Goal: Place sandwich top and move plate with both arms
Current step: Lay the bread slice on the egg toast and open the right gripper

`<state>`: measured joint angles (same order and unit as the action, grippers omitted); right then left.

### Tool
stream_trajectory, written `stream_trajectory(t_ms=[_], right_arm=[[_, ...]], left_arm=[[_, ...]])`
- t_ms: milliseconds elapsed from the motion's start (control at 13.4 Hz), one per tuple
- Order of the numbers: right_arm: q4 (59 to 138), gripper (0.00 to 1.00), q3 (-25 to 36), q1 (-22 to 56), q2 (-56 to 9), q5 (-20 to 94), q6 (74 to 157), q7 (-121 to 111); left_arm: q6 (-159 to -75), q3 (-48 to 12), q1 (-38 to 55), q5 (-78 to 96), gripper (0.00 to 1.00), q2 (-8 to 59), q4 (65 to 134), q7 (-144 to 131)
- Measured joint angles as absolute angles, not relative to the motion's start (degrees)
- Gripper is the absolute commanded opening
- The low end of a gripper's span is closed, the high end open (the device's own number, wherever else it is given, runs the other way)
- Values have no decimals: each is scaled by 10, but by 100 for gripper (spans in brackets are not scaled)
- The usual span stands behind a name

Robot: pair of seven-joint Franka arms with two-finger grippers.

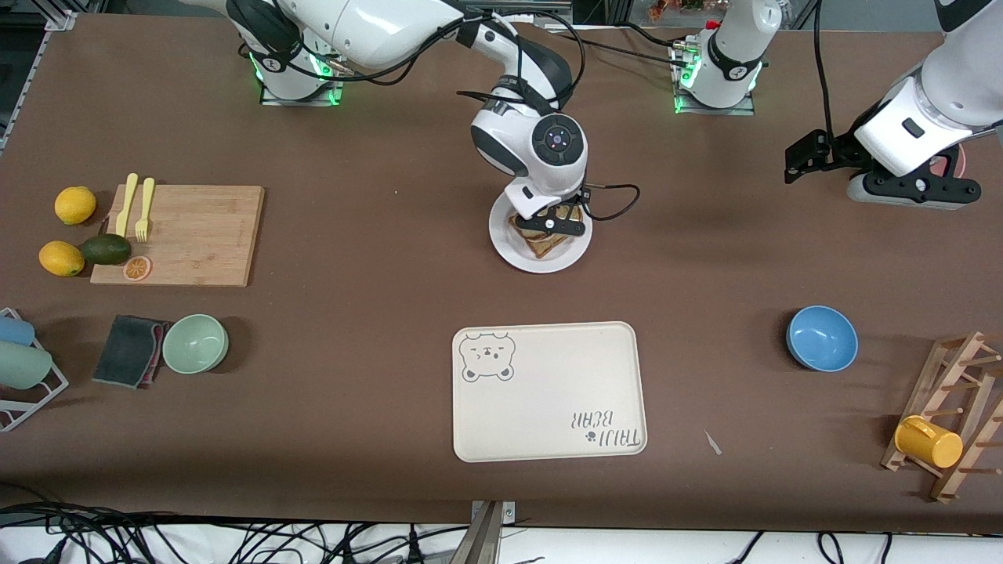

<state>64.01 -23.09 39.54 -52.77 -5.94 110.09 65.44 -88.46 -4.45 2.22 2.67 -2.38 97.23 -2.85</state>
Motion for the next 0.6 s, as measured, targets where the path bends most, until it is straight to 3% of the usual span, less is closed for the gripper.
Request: stream_trajectory(t_ms=[149, 299, 373, 597], right_arm=[[640, 75, -222, 399, -531, -59, 1103, 655], [639, 95, -214, 399, -531, -60, 1103, 655], [638, 100, -210, 399, -531, -60, 1103, 655], [636, 100, -198, 399, -531, -60, 1102, 655]], left_arm=[[-879, -45, 22, 27, 100, -24, 972, -28], [-877, -44, 22, 27, 100, -24, 972, -28], [-877, -44, 22, 27, 100, -24, 972, -28], [-877, -44, 22, 27, 100, -24, 972, -28]])
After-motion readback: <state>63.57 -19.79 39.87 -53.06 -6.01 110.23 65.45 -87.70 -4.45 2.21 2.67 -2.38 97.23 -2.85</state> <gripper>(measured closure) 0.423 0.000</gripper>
